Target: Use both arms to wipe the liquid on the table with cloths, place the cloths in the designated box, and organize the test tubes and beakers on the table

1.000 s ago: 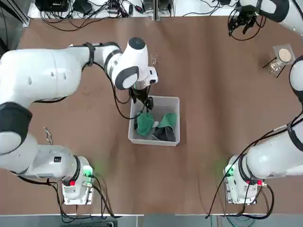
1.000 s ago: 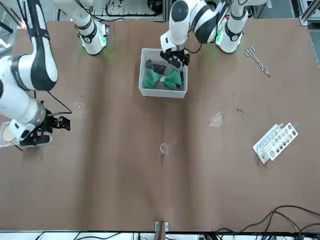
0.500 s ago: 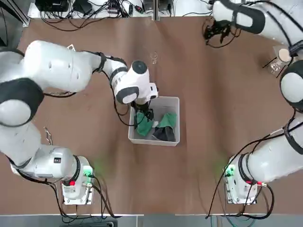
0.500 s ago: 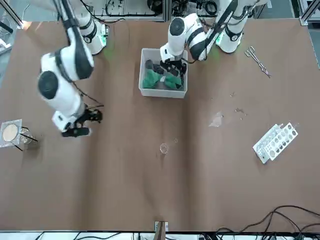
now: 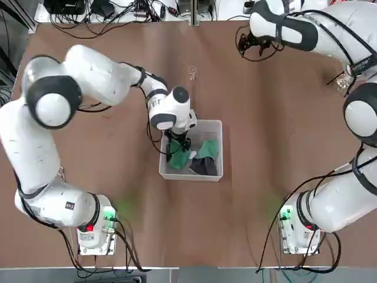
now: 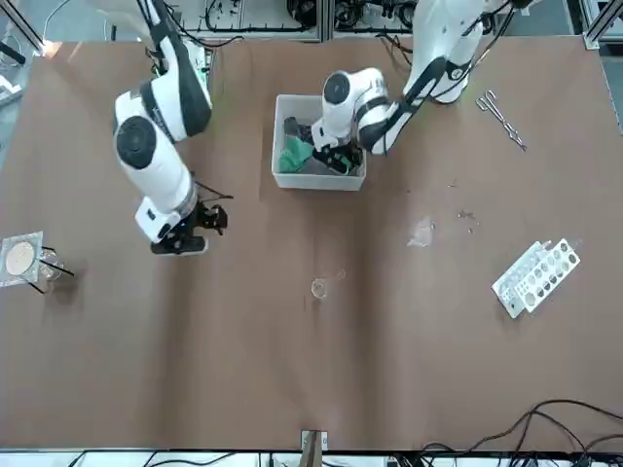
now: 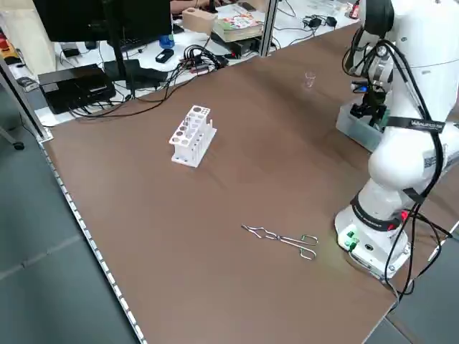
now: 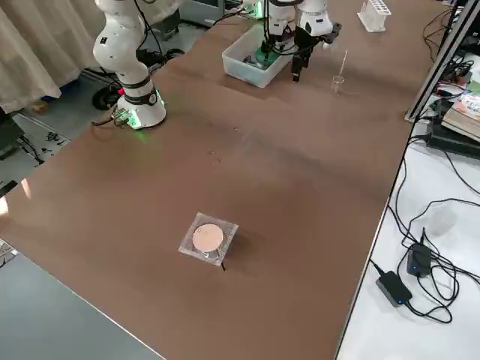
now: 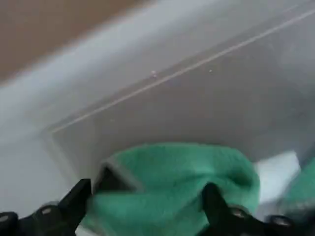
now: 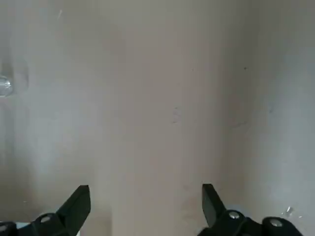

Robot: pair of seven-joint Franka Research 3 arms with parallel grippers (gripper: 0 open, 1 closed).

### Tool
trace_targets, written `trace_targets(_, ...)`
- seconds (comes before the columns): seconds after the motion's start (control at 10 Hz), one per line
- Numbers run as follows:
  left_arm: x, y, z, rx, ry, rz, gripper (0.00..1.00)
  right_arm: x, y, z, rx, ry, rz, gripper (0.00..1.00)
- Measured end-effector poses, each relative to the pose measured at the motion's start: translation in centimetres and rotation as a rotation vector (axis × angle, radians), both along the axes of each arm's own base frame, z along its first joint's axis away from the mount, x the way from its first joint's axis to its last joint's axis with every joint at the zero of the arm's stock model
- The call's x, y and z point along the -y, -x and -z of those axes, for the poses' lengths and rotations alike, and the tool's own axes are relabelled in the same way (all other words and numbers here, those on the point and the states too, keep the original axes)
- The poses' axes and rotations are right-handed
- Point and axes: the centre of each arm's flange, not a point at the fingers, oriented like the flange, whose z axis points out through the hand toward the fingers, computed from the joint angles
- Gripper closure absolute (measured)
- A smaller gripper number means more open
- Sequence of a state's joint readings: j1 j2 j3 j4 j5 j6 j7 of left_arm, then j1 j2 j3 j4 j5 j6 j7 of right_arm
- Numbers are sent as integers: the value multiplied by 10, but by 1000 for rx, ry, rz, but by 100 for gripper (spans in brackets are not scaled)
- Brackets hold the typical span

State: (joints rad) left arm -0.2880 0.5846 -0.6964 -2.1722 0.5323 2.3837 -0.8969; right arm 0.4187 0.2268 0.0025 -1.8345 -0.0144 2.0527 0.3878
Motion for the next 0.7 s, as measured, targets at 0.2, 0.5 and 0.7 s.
trace_targets(0.2, 14, 9, 10, 20, -13, -7, 18, -4, 0, 9, -5, 3, 14, 0)
trace_targets(0.5, 16, 0, 3, 38, -4, -52, 63, -2, -1, 11, -5, 4, 19, 0)
trace_targets(0.7, 17, -6, -10, 65, -6, -67, 87, -2, -1, 11, -4, 4, 20, 0)
